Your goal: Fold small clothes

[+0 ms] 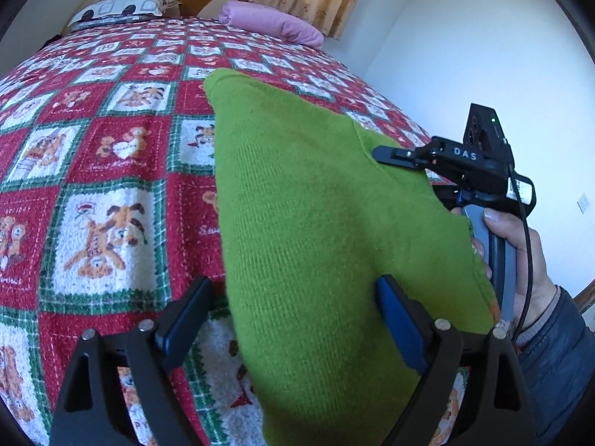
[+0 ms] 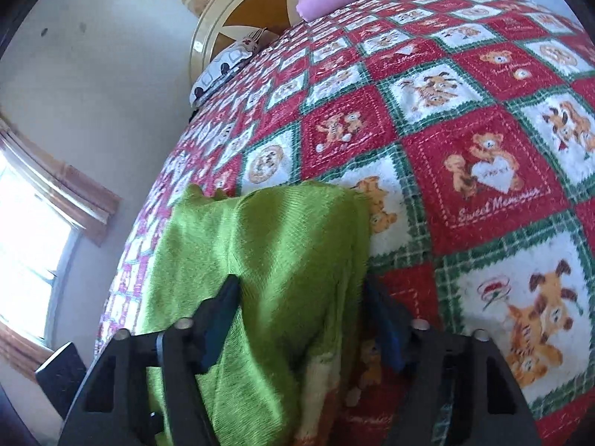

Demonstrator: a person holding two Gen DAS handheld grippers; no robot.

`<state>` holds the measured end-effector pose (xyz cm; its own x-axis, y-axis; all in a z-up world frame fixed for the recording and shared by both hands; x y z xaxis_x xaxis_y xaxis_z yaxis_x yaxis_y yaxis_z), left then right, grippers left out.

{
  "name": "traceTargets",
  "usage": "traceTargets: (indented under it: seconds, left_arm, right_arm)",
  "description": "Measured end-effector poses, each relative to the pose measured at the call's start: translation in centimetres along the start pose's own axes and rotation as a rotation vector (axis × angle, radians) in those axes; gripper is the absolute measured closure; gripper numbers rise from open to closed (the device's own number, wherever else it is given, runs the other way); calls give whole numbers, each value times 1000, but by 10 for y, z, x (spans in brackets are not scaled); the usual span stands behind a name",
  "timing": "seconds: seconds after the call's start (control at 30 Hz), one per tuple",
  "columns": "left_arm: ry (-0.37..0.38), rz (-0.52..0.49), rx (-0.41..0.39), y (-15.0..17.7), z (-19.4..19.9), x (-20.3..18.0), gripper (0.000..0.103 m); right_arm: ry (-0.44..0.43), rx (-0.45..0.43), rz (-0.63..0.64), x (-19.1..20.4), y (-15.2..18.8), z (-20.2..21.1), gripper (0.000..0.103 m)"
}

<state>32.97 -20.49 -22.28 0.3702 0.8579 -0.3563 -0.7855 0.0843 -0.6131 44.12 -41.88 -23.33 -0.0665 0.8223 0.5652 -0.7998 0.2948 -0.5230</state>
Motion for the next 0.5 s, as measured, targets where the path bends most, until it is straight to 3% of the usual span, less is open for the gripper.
traceTargets:
  seconds: [0.23,0.33,0.5]
  left_arm:
    - [-23,-23,5,-1,-3,-3,9]
    - [-23,-31,5,-2,-4,-4,9]
    - [-22,-46,4,-2,-5,-9,10]
  right_arm:
    - [-10,-23,1,-3,-4,-3,47]
    - [-29,-22,14,0,-3,-4,59]
    - [-27,-25,21,-1,-2,-6,60]
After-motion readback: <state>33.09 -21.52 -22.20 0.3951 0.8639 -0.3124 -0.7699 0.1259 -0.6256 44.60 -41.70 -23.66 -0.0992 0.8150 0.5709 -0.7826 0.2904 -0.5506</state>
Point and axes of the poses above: each gripper's, at about its wrist camera, not at the fingertips, and z roughly against the way its jaws point, x to its left, y to its underside, the point moved 9 cm from there along -z, roughly the way its jaws point, and after that the axes turned 1 degree about -y, right-handed, at the moved point
